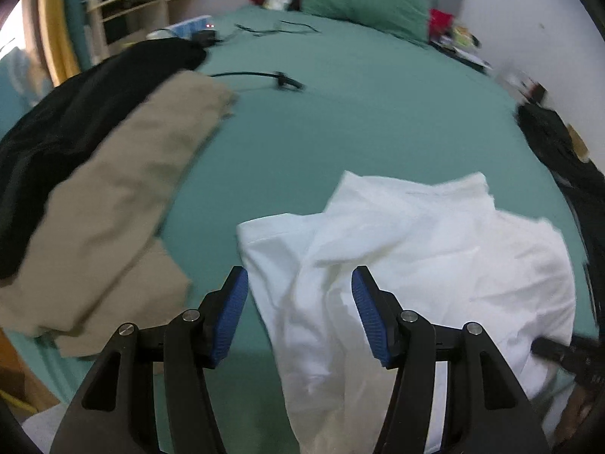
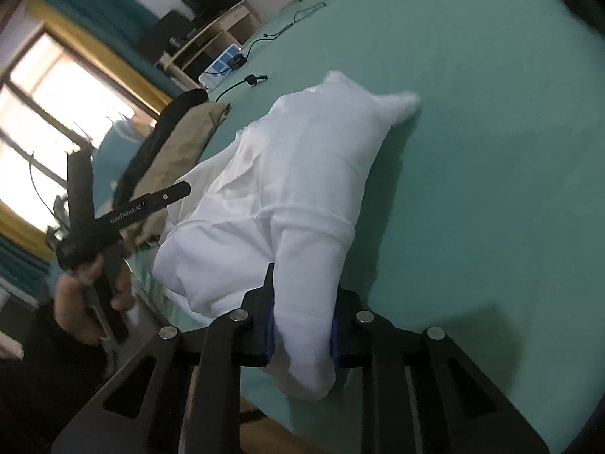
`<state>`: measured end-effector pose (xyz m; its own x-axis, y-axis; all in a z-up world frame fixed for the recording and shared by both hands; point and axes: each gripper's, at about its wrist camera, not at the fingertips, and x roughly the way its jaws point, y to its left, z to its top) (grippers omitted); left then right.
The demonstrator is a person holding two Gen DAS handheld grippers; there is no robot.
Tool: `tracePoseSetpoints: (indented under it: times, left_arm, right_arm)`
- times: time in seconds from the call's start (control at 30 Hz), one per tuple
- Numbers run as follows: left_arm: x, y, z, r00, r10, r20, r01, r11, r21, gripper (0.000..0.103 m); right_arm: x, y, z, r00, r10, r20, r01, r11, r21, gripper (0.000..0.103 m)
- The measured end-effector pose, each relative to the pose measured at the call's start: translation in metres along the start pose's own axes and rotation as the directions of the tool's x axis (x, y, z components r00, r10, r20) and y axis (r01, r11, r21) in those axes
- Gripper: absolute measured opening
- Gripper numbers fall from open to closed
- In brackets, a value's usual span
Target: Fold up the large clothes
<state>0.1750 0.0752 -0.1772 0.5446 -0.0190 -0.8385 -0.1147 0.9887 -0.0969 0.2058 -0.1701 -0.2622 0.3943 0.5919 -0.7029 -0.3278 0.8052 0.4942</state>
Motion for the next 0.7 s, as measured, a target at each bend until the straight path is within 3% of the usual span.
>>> tracePoseSetpoints:
  times: [0.13, 0.23, 0.37, 0.5, 0.6, 0.7]
  left_arm:
    - [0.02, -0.022, -0.009, 0.995, -0.006, -0.099, 0.01, 0.999, 0.046, 0.06]
    - [0.035, -0.027, -0.012, 0.991, -0.015, -0.136, 0.016, 1.0, 0.006, 0.06]
    - [0.017, -0.042, -0.012, 0.998, -0.046, -0.049, 0.045, 0.999, -0.027, 0.06]
    - [-0.005, -0.08, -0.006, 0.988, -0.151, 0.03, 0.148, 0.985, 0.089, 0.06]
    - [0.003, -0.11, -0.008, 0.973, -0.227, -0.049, 0.232, 0.956, 0.179, 0.06]
    - [0.036, -0.113, -0.003, 0.956, -0.238, -0.172, 0.26, 0.957, 0.125, 0.06]
  right_arm:
    - [-0.026, -0.001, 0.003, 0.989, -0.146, 0.013, 0.147, 0.985, -0.087, 0.021]
    - [-0.049, -0.015, -0.004, 0.966, -0.257, 0.018, 0.257, 0.958, -0.131, 0.021]
    - [-0.06, -0.033, -0.015, 0.945, -0.326, 0.008, 0.325, 0.938, -0.122, 0.021]
    - [-0.061, -0.042, -0.028, 0.937, -0.348, 0.01, 0.348, 0.935, -0.072, 0.026]
    - [-0.059, -0.042, -0.031, 0.932, -0.361, 0.02, 0.362, 0.931, -0.053, 0.035]
    - [-0.062, -0.046, -0.028, 0.942, -0.335, 0.025, 0.335, 0.942, -0.033, 0.043]
